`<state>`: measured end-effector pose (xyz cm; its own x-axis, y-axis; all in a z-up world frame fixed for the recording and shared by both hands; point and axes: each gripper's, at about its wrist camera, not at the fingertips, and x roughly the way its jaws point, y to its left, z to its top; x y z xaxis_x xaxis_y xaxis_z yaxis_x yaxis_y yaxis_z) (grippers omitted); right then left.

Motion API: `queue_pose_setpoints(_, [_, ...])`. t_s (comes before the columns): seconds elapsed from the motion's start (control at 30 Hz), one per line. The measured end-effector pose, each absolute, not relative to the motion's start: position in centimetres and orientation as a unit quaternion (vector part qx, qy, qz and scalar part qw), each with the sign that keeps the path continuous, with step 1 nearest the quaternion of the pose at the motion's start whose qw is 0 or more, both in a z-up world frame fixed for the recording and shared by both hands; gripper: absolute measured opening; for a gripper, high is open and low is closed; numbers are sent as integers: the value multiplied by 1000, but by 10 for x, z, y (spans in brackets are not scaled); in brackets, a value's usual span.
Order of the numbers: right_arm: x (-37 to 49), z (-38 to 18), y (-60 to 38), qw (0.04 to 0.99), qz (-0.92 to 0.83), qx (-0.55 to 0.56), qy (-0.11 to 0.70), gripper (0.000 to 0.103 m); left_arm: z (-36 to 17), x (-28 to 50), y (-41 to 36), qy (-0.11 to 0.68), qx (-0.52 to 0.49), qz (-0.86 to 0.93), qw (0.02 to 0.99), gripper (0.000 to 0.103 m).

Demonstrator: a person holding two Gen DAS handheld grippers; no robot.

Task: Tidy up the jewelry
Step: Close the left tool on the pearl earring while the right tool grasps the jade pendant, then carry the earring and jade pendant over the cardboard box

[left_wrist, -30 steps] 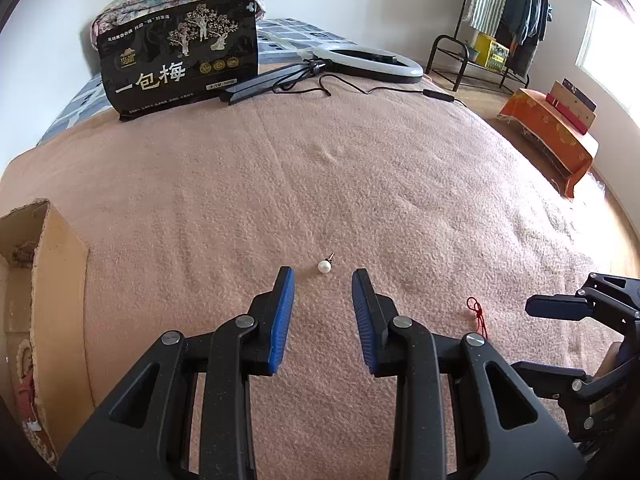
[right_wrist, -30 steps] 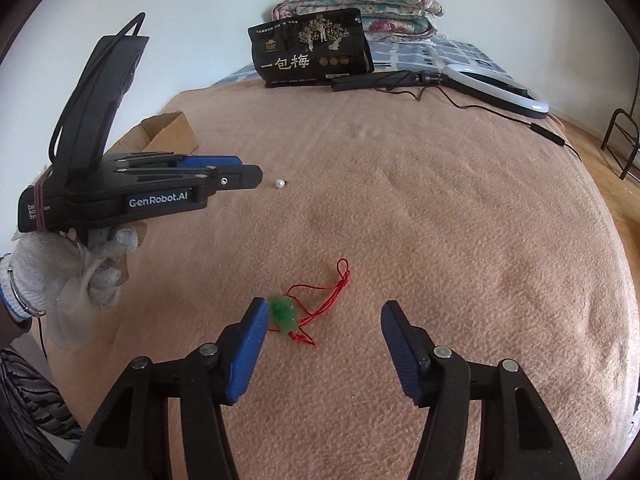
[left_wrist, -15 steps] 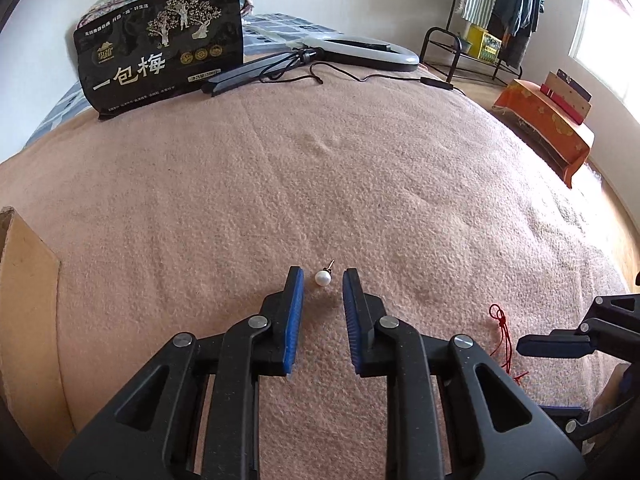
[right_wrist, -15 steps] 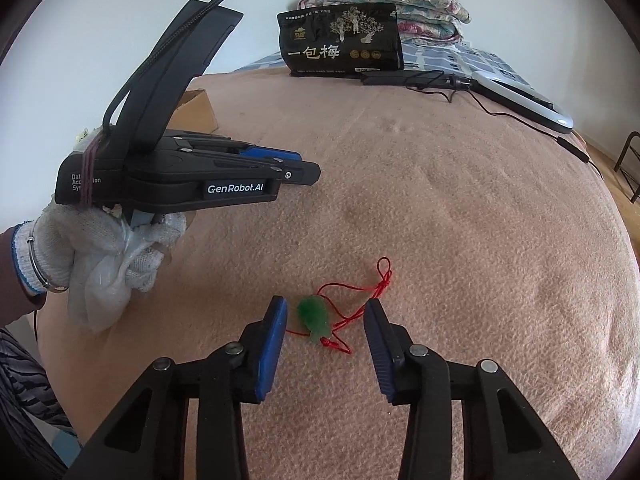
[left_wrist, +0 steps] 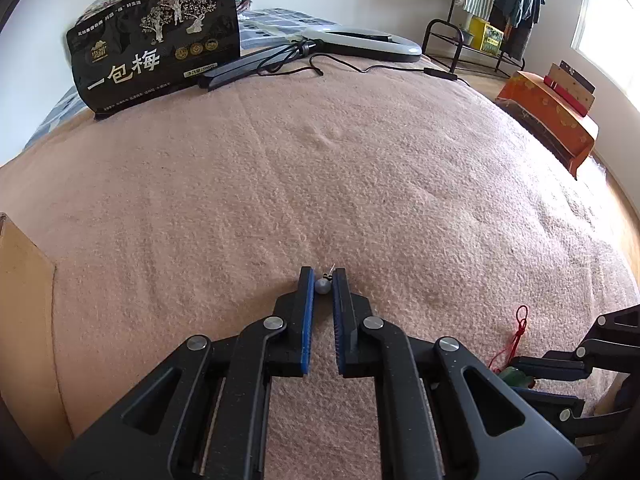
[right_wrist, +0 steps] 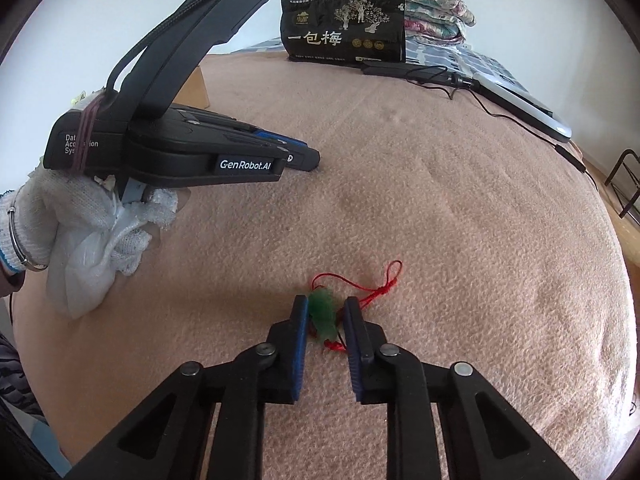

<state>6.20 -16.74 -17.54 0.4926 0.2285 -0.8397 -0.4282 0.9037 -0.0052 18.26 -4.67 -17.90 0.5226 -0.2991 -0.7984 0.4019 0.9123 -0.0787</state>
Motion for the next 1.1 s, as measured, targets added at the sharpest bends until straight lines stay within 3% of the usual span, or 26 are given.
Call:
queue_pose_setpoints(0.1, [61, -175, -170, 859, 188, -100, 465, 4, -177, 181, -45, 445, 53, -198, 872, 6])
queue_pose_setpoints(0.57, [56, -144, -189, 878, 171, -66, 442, 3, -150, 159, -24, 433, 24, -185, 882, 6])
queue_pose_setpoints(1.1, [46, -85, -187, 902, 157, -58, 397, 3, -80, 114, 16, 385, 8, -175, 906, 6])
